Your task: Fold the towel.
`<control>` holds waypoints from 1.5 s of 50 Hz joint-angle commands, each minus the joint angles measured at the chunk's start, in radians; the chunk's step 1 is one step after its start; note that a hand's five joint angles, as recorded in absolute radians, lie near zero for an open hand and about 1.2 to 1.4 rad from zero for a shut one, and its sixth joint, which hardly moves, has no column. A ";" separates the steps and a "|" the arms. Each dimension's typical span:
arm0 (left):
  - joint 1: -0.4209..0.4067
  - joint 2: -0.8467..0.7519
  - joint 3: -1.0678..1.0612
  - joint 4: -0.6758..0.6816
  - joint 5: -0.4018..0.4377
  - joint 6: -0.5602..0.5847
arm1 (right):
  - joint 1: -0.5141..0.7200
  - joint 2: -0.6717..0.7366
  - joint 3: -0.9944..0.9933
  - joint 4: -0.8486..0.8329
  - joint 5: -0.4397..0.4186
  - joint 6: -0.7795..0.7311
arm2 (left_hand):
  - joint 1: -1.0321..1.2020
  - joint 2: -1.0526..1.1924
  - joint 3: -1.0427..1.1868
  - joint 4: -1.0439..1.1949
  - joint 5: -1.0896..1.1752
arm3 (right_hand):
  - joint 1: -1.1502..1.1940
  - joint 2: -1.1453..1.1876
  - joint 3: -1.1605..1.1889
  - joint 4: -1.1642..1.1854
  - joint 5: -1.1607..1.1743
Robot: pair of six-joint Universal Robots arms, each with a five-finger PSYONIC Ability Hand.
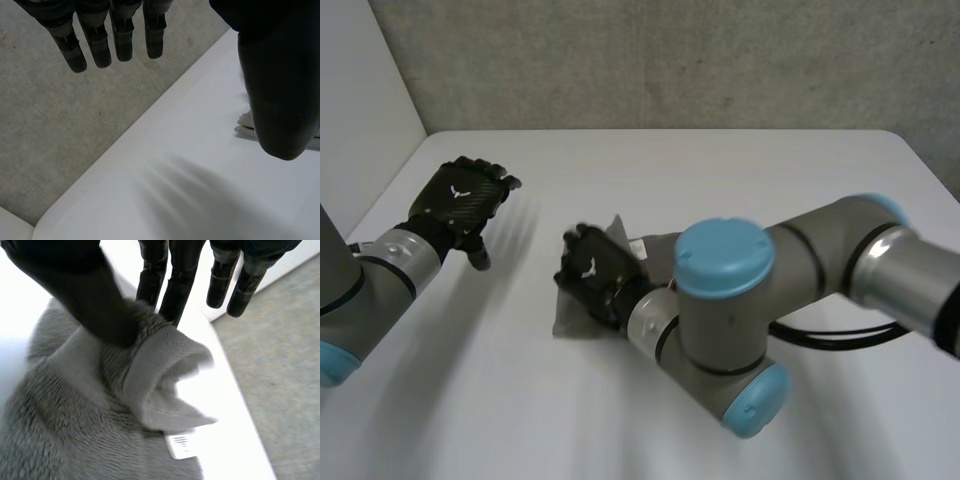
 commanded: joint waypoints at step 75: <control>-0.214 -0.043 0.021 0.024 -0.024 -0.297 | -0.651 -0.576 0.525 0.099 -0.282 0.128 | -0.049 -0.025 -0.057 -0.066 -0.003 | 0.305 0.323 -0.052 -0.076 0.290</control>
